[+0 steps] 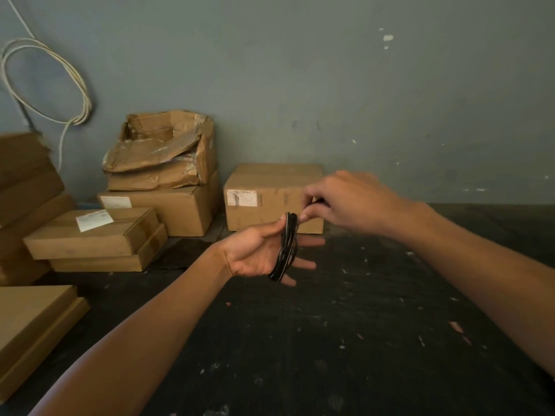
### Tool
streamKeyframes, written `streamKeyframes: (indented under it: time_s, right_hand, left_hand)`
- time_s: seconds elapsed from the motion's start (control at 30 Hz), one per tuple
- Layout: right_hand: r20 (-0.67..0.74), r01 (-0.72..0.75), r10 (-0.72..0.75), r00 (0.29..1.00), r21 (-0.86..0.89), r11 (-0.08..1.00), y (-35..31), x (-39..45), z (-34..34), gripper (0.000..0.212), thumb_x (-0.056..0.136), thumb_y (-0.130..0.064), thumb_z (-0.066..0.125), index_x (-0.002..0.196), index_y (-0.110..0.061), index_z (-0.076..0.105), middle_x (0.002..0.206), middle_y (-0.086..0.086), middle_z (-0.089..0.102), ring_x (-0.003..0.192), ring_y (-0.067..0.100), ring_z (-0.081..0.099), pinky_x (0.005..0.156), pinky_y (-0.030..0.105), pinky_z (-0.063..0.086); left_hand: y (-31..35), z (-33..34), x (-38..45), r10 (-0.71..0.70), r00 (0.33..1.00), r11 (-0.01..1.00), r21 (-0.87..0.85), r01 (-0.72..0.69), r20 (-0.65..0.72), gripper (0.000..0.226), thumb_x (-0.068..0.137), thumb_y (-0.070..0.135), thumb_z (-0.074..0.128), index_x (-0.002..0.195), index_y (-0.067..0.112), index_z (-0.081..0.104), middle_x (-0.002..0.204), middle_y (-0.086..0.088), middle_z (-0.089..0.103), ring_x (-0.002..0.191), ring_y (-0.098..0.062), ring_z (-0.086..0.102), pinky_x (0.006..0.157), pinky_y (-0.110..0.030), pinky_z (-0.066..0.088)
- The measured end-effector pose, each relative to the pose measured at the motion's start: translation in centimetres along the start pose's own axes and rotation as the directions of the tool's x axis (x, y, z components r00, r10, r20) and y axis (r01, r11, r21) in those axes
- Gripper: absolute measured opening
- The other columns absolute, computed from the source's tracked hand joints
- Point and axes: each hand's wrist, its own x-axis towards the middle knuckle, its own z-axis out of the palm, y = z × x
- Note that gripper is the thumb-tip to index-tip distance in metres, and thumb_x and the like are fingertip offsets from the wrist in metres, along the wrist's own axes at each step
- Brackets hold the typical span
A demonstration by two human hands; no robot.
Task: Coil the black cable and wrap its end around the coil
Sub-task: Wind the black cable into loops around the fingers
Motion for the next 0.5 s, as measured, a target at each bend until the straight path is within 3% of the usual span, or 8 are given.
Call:
streamKeyframes:
  time_s: [0.13, 0.33, 0.5]
  right_hand:
    - [-0.065, 0.020, -0.022, 0.998, -0.032, 0.999, 2.2, 0.7, -1.0, 0.014, 0.089, -0.044, 0.060, 0.090, -0.033, 0.068, 0.085, -0.015, 0.062, 0.078, 0.009, 0.055, 0.062, 0.029, 0.037]
    - [-0.139, 0.048, -0.041, 0.989, 0.049, 0.998, 4.0, 0.8, -0.4, 0.020, 0.092, -0.039, 0.058, 0.101, -0.029, 0.072, 0.083, -0.011, 0.055, 0.080, 0.013, 0.053, 0.068, 0.032, 0.036]
    - [-0.111, -0.011, 0.049, 0.993, 0.316, 0.949, 4.8, -0.7, 3.3, 0.021, 0.096, -0.019, 0.054, 0.108, -0.013, 0.070, 0.098, -0.003, 0.066, 0.093, 0.016, 0.062, 0.087, 0.045, 0.051]
  left_hand:
    - [1.0, 1.4, 0.0, -0.038, 0.984, 0.998, 0.046, 0.030, 0.175, 0.052, 0.099, 0.052, 0.029, 0.151, 0.047, 0.024, 0.160, -0.008, 0.032, 0.142, -0.046, 0.031, 0.109, -0.076, 0.016]
    - [1.4, 2.3, -0.4, -0.099, 0.940, 0.994, 0.077, 0.078, 0.327, 0.054, 0.100, 0.048, 0.030, 0.153, 0.043, 0.023, 0.162, -0.014, 0.025, 0.144, -0.050, 0.021, 0.106, -0.073, 0.019]
    - [1.2, 2.9, -0.5, -0.021, 0.887, 1.000, 0.002, 0.022, 0.461, 0.060, 0.100, 0.046, 0.041, 0.155, 0.041, 0.018, 0.162, -0.013, 0.023, 0.145, -0.054, 0.009, 0.106, -0.074, 0.016]
